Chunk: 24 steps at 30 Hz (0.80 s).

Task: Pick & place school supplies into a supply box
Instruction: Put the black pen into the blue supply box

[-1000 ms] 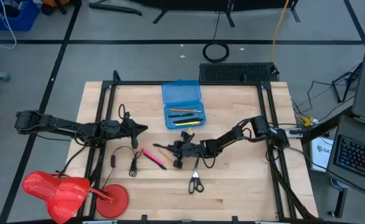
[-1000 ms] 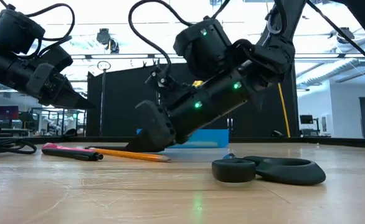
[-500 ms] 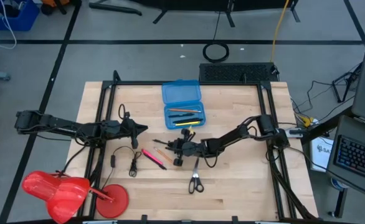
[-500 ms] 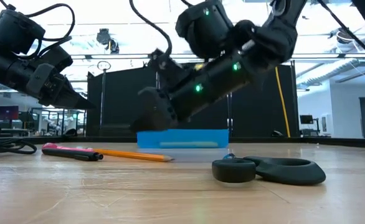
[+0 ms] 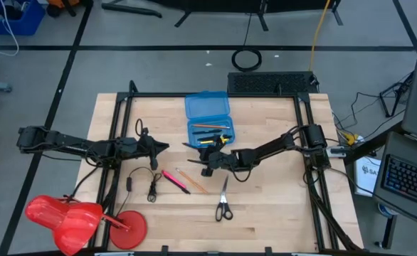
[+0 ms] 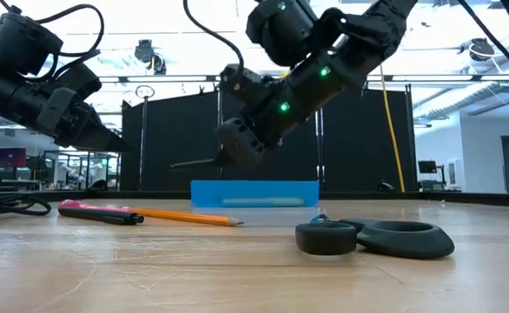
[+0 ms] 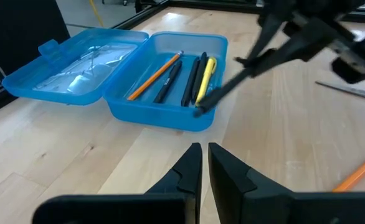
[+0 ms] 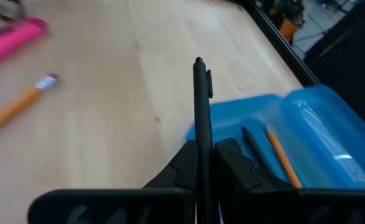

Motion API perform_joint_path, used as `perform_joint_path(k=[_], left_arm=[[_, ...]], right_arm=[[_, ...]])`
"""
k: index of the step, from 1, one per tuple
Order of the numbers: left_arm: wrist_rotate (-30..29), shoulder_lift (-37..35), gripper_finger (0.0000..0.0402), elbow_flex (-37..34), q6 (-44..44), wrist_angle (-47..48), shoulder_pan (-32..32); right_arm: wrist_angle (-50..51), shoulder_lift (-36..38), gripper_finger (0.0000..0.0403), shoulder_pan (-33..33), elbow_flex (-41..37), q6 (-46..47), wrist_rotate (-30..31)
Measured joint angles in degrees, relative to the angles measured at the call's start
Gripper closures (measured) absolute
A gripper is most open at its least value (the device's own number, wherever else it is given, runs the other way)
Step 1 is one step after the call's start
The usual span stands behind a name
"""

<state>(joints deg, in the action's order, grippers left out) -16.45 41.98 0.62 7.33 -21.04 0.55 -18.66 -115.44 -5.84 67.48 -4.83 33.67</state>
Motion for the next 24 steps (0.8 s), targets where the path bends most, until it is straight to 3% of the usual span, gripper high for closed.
perform_joint_path(k=[24], left_arm=[[0.0, 0.0, 0.0371, 0.0, -0.1, 0.0, 0.0]], right_arm=[[5.5, 0.0, 0.0381, 7.8, -0.7, -0.8, 0.9]])
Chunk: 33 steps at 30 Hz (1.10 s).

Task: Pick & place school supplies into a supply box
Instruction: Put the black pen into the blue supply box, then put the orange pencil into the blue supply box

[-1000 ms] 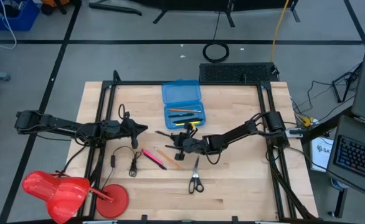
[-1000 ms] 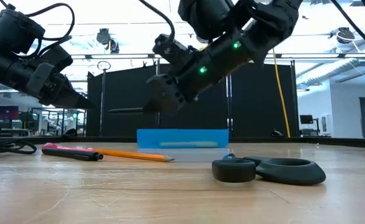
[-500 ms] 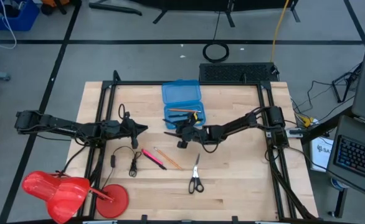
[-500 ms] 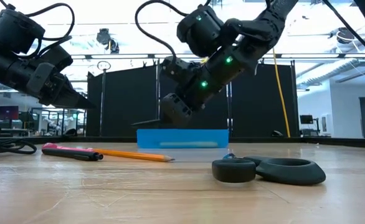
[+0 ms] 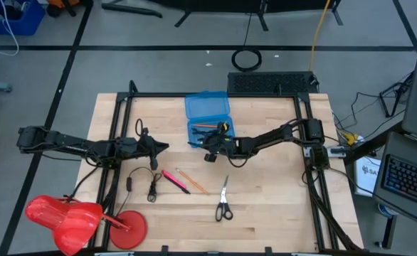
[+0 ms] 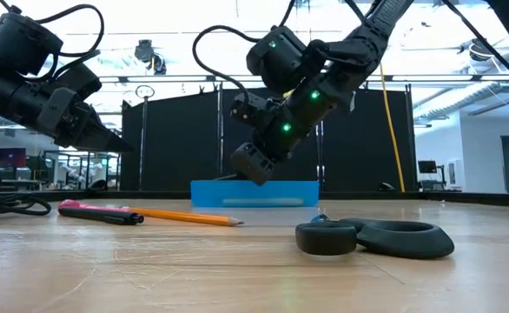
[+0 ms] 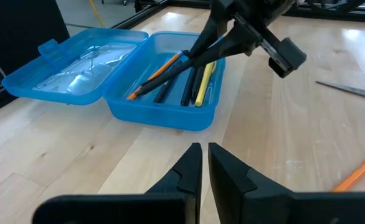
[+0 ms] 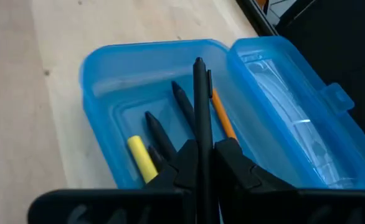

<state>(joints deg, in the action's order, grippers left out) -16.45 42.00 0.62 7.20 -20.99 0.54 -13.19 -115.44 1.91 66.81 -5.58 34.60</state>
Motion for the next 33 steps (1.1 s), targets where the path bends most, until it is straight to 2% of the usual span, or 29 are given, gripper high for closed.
perform_joint_path(k=[2, 8, 12, 28, 33], left_arm=[[0.0, 0.0, 0.0371, 0.0, 0.0, 0.0, 0.0], [0.0, 0.0, 0.0371, 0.0, 0.0, 0.2, 0.0], [0.0, 0.0, 0.0371, 0.0, 0.0, 0.3, 0.0], [0.0, 0.0, 0.0371, 0.0, 0.0, 0.2, 0.0], [0.0, 0.0, 0.0371, 0.0, 0.0, 0.2, 0.0]], right_arm=[[0.1, 0.0, 0.0375, 0.2, 0.0, 0.0, 0.1], [0.2, 0.0, 0.0306, 0.3, 0.0, 1.7, 3.5], [0.1, 0.0, 0.0281, 0.3, -0.5, 1.9, 4.6], [-3.4, 0.0, 0.0294, 0.0, -2.3, 1.0, 4.7], [-6.9, 0.0, 0.0294, -1.9, -2.3, -2.7, 8.1]])
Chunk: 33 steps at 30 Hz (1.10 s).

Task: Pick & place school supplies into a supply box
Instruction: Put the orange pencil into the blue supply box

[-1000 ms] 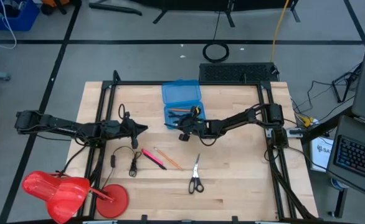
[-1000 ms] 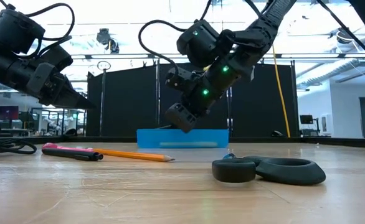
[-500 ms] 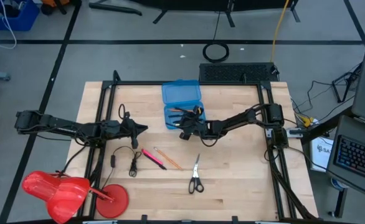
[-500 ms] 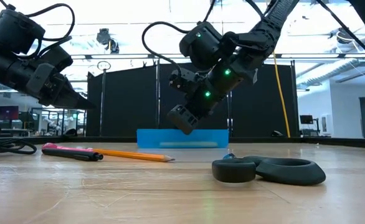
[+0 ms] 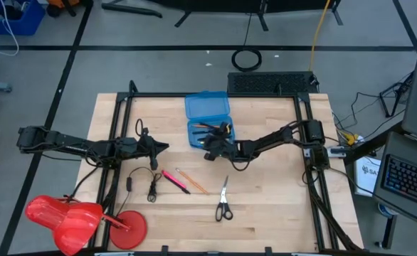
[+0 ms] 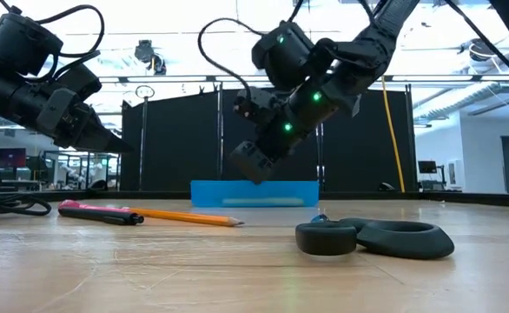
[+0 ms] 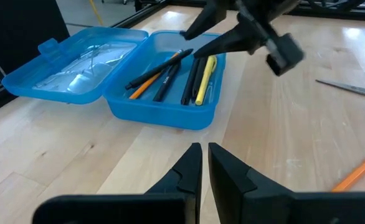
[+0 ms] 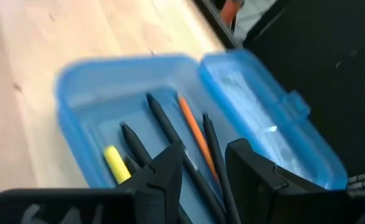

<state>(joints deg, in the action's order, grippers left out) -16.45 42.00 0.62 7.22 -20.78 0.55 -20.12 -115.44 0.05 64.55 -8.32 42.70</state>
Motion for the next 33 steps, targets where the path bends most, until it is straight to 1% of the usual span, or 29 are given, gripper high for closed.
perform_joint_path(k=[2, 7, 13, 25, 28, 33], left_arm=[[0.0, 0.0, 0.0371, 0.0, -0.2, 0.0, 0.0], [0.0, 0.0, 0.0371, 0.0, -0.5, 0.0, 0.0], [0.0, 0.0, 0.0371, 0.0, -0.5, 0.0, 0.0], [0.0, 0.0, 0.0371, 0.0, -0.5, 0.0, 0.0], [0.0, 0.0, 0.0371, 0.0, -0.4, 0.0, 0.0], [0.0, 0.0, 0.0371, 0.0, -0.3, 0.0, 0.0]], right_arm=[[-2.1, 0.3, 0.0294, -1.2, 0.0, -2.0, 1.1], [-6.1, 1.9, 0.0294, -3.6, 0.0, -4.4, 1.2], [-6.9, 2.8, 0.0294, -5.1, 0.0, -0.2, 0.3], [-7.5, 2.8, 0.0294, -6.2, 0.0, 9.4, -13.9], [-8.4, 2.8, 0.0294, -7.3, -0.4, 11.0, -15.8], [-12.4, 2.8, 0.0294, -9.6, -1.6, 10.1, -15.9]])
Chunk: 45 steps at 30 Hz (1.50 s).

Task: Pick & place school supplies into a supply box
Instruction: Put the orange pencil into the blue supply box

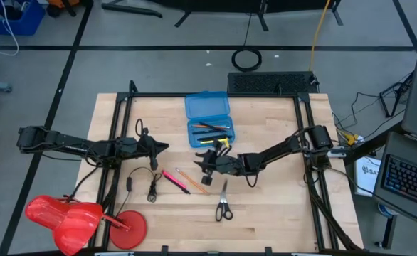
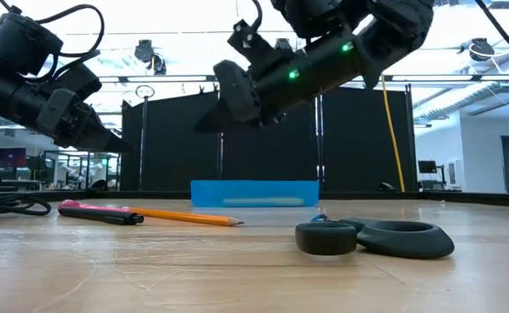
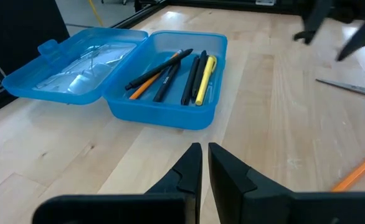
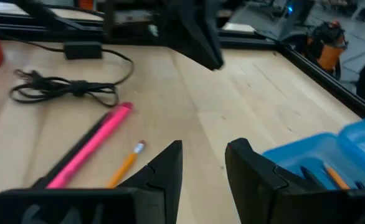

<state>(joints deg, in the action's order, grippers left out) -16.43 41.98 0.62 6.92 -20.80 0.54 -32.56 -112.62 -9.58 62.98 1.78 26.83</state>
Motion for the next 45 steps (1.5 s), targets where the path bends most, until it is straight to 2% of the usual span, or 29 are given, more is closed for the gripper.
perform_joint_path(k=[16, 22, 26, 31, 33, 37, 40, 42, 45], left_arm=[[0.0, 0.0, 0.0371, 0.0, 0.1, 0.0, 0.0], [0.0, 0.0, 0.0371, 0.0, 0.4, 0.1, 0.0], [-0.1, 0.0, 0.0371, 0.0, 0.3, -0.2, 0.0], [-0.1, 0.0, 0.0371, 0.0, 0.7, -0.3, 0.0], [-0.1, 0.0, 0.0371, 0.0, 0.7, -0.3, 0.0], [-0.1, 0.0, 0.0371, 0.0, 1.2, -0.4, 0.0], [-0.1, 0.0, 0.0371, 0.0, 1.2, -0.5, 0.0], [-0.1, 0.0, 0.0371, 0.0, 1.2, -0.4, 0.0], [0.8, 0.0, 0.0371, 0.0, 1.2, -0.3, 0.0]], right_arm=[[0.9, 0.0, 0.0294, -0.7, 0.0, 2.3, 0.0], [5.8, 0.0, 0.0294, -2.9, -0.1, 7.3, 0.0], [4.3, -0.6, 0.0294, -4.5, -0.1, 6.9, -0.4], [3.7, -2.5, 0.0293, -5.6, -0.1, 8.8, -7.5], [4.1, -2.7, 0.0294, -5.7, -0.2, 11.4, -8.3], [3.4, -2.6, 0.0294, -4.6, -0.1, 16.7, -14.7], [4.1, -2.6, 0.03, -5.3, -0.1, 18.8, -16.2], [4.3, -2.6, 0.0306, -6.3, -0.1, 22.4, -15.7], [3.1, -2.6, 0.0318, -8.8, -0.1, 21.7, -7.3]])
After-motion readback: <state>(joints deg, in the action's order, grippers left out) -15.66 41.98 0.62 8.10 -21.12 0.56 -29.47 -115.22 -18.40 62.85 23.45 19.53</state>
